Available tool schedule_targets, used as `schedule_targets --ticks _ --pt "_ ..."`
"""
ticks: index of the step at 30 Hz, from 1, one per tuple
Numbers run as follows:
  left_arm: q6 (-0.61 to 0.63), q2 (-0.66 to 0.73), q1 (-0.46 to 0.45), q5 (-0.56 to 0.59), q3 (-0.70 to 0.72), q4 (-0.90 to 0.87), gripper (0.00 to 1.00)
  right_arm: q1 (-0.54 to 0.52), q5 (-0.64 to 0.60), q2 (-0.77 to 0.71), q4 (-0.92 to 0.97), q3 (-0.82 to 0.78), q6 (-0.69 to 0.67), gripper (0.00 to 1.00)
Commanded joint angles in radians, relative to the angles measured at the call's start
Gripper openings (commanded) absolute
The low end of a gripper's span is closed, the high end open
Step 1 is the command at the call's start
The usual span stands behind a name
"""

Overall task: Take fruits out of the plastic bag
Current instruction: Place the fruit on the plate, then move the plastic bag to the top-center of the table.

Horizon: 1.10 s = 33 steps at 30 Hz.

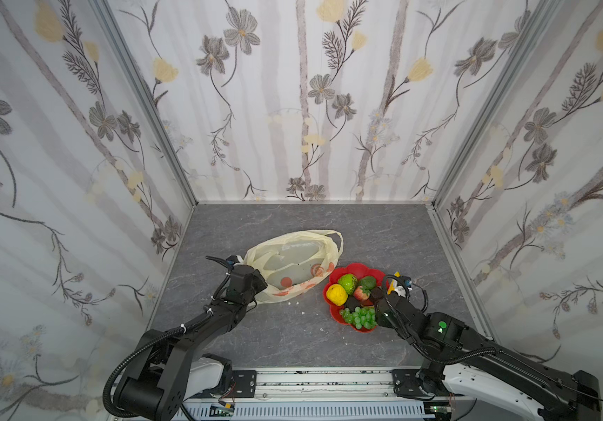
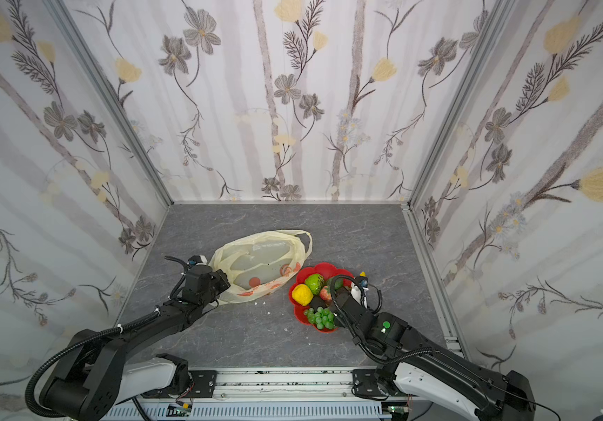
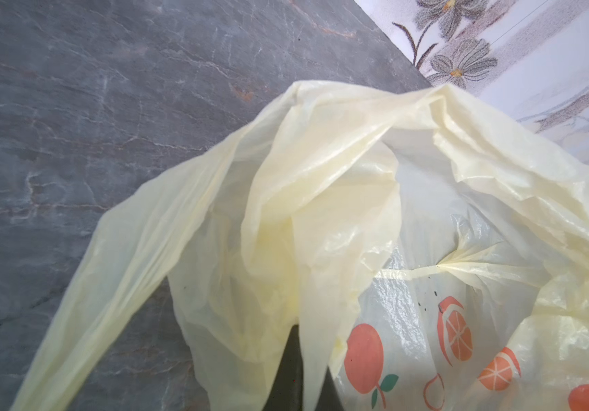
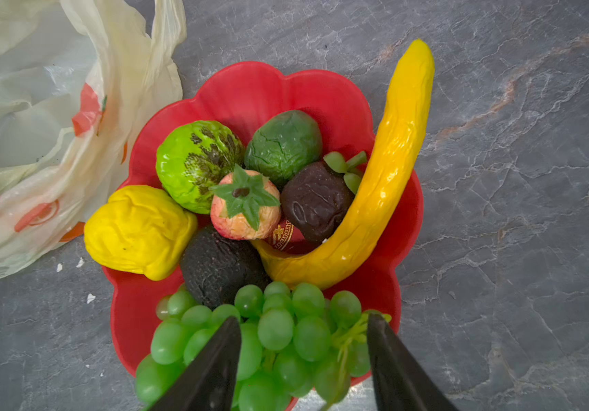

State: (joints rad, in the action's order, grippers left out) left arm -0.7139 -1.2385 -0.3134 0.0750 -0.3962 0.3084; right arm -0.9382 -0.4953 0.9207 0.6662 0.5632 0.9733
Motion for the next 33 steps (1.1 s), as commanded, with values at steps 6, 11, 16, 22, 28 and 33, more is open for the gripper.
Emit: schedule_targets --ticks 6,11,16,22,28,33 --pt "-0.001 -0.139 -0.029 0.006 -0.178 0.013 0.0 0.106 -0.004 -0.094 -0.052 0.012 -0.037 0.86" --pt "0.027 -0.293 -0.057 -0.036 -0.341 0.016 0.0 0.237 0.102 -0.143 -0.113 -0.003 -0.097 0.92" --pt "0.04 -0.455 -0.061 -0.095 -0.507 0.011 0.0 0.329 0.177 -0.169 -0.148 -0.032 -0.12 0.98" --pt "0.077 -0.682 -0.074 -0.114 -0.777 -0.092 0.0 0.459 0.329 -0.19 -0.233 -0.111 -0.143 1.0" --pt "0.091 -0.815 -0.078 -0.131 -0.94 -0.128 0.11 0.563 0.439 -0.208 -0.289 -0.186 -0.145 1.0" --pt "0.131 -0.864 -0.085 -0.102 -1.032 -0.202 0.3 0.573 0.467 -0.204 -0.318 -0.227 -0.14 1.0"
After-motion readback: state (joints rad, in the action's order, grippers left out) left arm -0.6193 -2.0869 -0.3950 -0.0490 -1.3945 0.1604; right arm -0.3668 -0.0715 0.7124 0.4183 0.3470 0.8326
